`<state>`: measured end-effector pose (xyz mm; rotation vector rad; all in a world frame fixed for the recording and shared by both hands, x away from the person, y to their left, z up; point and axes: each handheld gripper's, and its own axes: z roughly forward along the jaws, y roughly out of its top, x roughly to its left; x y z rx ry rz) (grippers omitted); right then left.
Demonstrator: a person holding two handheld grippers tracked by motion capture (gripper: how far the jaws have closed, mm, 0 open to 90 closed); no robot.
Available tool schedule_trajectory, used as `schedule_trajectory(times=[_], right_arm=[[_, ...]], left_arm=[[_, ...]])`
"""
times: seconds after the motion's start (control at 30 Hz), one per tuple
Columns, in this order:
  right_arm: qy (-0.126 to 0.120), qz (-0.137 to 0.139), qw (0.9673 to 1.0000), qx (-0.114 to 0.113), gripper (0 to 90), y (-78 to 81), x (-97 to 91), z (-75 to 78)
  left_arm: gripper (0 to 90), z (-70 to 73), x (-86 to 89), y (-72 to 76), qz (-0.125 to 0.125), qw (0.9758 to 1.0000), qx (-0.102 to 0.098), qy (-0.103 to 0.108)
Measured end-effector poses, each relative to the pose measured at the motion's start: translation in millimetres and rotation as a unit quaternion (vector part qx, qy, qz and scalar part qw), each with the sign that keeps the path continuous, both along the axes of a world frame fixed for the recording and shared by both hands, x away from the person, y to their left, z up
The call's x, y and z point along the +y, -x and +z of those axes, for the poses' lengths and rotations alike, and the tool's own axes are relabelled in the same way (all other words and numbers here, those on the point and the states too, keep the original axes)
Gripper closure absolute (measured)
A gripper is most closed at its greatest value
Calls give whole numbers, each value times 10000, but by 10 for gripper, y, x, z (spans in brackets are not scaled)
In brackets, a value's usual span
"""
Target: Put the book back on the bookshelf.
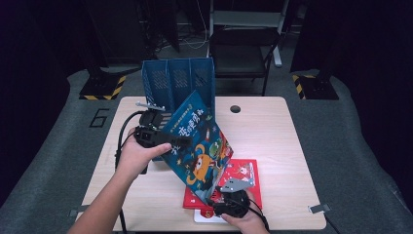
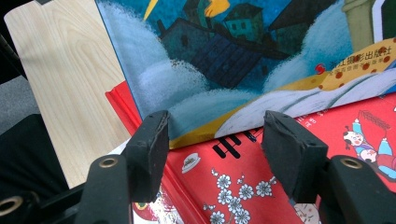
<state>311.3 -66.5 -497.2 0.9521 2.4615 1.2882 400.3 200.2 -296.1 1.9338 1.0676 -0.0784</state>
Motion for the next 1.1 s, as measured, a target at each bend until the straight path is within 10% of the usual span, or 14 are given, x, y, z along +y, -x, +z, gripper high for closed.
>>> schedule_trajectory(times=[0.6,1.1], right_arm=[[8,39,10000,-30,409,-1,-5,-6],[21,44,10000,-32,406,3,-2,-7]], left_arm=[[641,28,-88,46,157,9972,-175,-715],[764,9,-28,51,306,9964,-24,-792]])
